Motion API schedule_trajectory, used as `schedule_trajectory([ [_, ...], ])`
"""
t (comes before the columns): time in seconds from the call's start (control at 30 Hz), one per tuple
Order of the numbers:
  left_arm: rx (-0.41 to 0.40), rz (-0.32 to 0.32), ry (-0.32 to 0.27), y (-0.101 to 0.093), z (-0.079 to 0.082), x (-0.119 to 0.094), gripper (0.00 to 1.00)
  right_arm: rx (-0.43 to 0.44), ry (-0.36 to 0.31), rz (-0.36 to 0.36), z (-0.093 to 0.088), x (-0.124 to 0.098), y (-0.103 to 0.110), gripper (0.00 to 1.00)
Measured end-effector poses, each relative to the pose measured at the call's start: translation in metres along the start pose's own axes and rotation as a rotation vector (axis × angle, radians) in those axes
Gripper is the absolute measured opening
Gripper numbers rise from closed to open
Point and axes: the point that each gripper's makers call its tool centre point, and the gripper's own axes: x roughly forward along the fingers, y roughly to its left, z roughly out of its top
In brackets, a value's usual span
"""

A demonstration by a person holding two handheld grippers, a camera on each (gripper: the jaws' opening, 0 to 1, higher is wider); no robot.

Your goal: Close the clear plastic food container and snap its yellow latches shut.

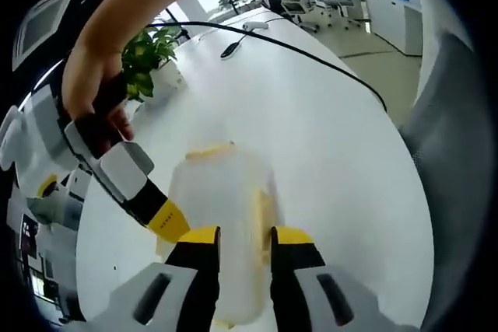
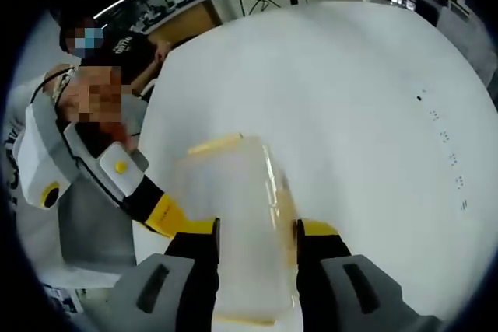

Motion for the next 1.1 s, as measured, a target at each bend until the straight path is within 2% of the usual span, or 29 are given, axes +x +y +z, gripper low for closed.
schedule_trajectory([
  [0.07,0.039,0.021,0.016,-0.0001,-0.0004,0.0007,0.16,-0.001,-0.003,0.003,-0.0005,0.0001,0.0007,0.35],
  [0.1,0.088,0.051,0.025,0.0042,0.0018,-0.0002,0.15,0.005,-0.007,-0.004,-0.0002,0.0003,0.0000,0.35],
  [0.13,0.083,0.048,0.022,-0.0018,0.0051,-0.0003,0.15,0.003,-0.007,-0.002,-0.0002,0.0007,0.0012,0.35],
  [0.27,0.061,0.046,0.020,0.0010,0.0013,0.0008,0.15,0.001,-0.008,-0.003,-0.0004,0.0004,0.0029,0.35],
  [0.4,0.082,0.045,0.020,0.0009,0.0007,0.0010,0.16,-0.001,-0.012,0.010,-0.0004,-0.0012,-0.0006,0.29],
  [0.43,0.080,0.048,0.026,0.0005,0.0003,0.0017,0.16,0.041,-0.032,0.017,0.0017,-0.0017,-0.0036,0.27],
  [0.47,0.089,0.052,0.031,0.0000,0.0004,0.0022,0.16,0.044,-0.040,0.025,0.0009,-0.0028,-0.0044,0.25],
  [0.6,0.106,0.075,0.046,-0.0001,0.0006,0.0028,0.16,0.040,-0.056,0.032,0.0007,-0.0031,-0.0033,0.25],
  [0.77,0.106,0.075,0.053,0.0004,0.0001,0.0027,0.16,0.015,-0.013,0.051,0.0020,-0.0018,-0.0015,0.26],
  [0.8,0.112,0.083,0.055,-0.0001,0.0000,0.0030,0.16,-0.003,0.006,0.062,0.0005,-0.0022,-0.0008,0.27],
  [0.87,0.105,0.087,0.055,0.0008,0.0000,0.0022,0.16,-0.106,0.054,0.084,-0.0050,-0.0048,0.0016,0.31],
  [0.93,0.104,0.088,0.060,0.0004,-0.0003,0.0023,0.16,-0.186,0.104,0.076,-0.0064,-0.0047,0.0031,0.33],
  [1.1,0.103,0.090,0.063,0.0002,-0.0017,0.0024,0.16,-0.230,0.187,0.068,-0.0069,-0.0023,0.0037,0.34],
])
